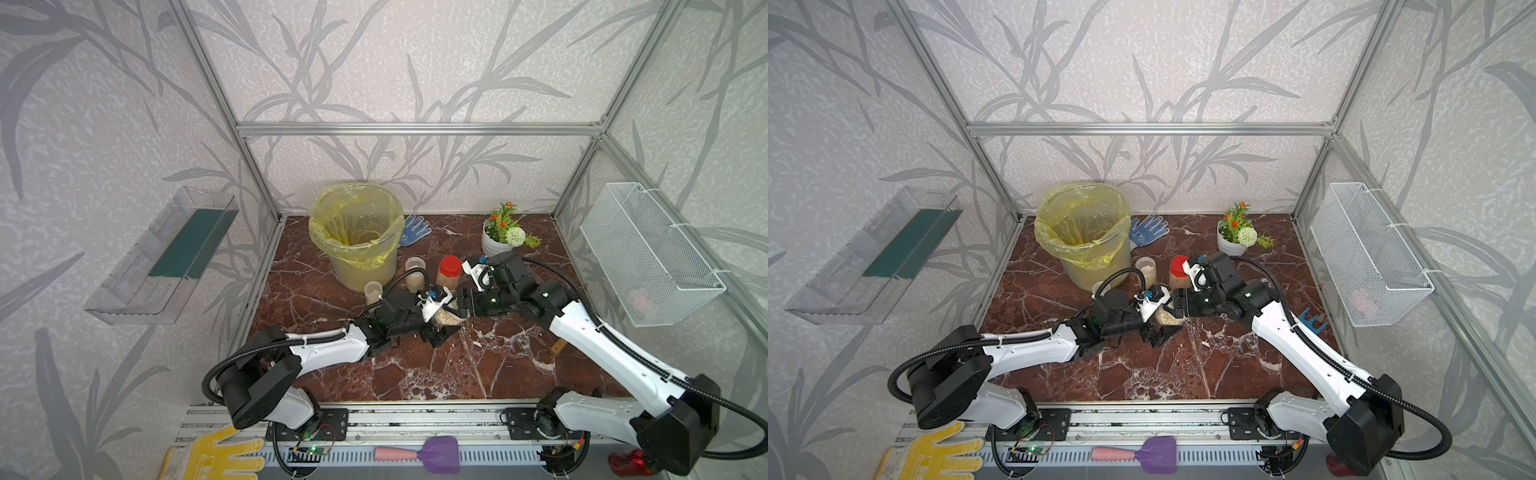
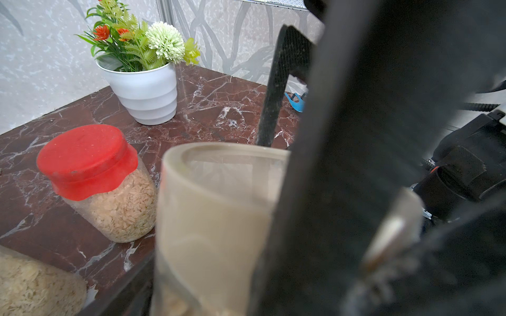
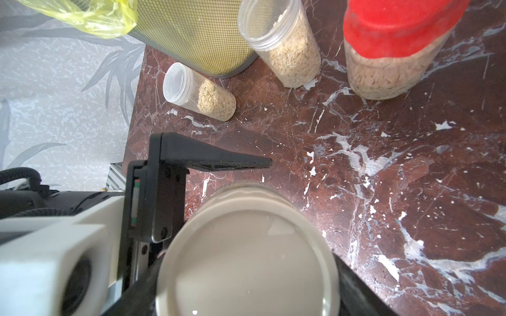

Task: Empty expired oatmeal from jars
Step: Pick up the jar from the center of the board.

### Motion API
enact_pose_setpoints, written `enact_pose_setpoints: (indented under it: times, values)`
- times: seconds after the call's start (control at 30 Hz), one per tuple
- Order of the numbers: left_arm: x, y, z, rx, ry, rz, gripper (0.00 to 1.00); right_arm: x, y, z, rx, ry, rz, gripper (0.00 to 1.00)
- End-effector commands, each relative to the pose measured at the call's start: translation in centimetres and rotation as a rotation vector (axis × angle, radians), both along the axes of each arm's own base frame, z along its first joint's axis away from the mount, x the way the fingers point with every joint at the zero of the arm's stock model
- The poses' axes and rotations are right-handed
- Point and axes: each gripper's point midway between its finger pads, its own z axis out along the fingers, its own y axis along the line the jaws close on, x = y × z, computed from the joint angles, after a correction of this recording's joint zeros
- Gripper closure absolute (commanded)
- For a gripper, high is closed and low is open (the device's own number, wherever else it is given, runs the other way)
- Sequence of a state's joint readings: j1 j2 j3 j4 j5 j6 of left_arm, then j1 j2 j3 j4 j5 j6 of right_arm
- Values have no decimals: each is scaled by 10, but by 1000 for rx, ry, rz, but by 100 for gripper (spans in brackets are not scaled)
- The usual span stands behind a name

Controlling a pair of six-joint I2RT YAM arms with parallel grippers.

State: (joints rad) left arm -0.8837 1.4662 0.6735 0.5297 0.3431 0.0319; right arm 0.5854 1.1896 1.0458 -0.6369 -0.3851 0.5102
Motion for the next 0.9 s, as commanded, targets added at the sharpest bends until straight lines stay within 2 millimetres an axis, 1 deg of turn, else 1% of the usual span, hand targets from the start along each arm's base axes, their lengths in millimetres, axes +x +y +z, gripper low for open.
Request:
enact_pose_setpoints:
  times: [0.0, 0.23, 0.3, 0.43, 0.57, 0.63, 0.73, 0.8, 0.87]
  values:
    - [2, -7, 3, 8, -6, -10, 3, -9, 19, 35, 139, -59, 83, 67]
    - [1, -8, 2, 10, -5, -16, 5, -9, 19, 36, 140, -58, 84, 68]
    - [0, -9, 2, 15, -5, -24, 8, -10, 20, 36, 143, -60, 88, 68]
    - [0, -12, 0, 23, 3, -39, 21, -10, 19, 38, 146, -64, 88, 68]
    - [0, -13, 1, 26, 4, -37, 36, -11, 18, 37, 144, -65, 87, 66]
    - [2, -13, 2, 31, -2, -35, 44, -11, 17, 36, 140, -63, 84, 60]
    - [4, -11, 6, 33, -24, -19, 58, -12, 15, 35, 130, -65, 80, 45]
    - [8, -8, 9, 30, -47, 3, 62, -15, 13, 34, 123, -62, 81, 37]
    - [11, -6, 12, 35, -68, 20, 68, -18, 10, 33, 119, -57, 74, 25]
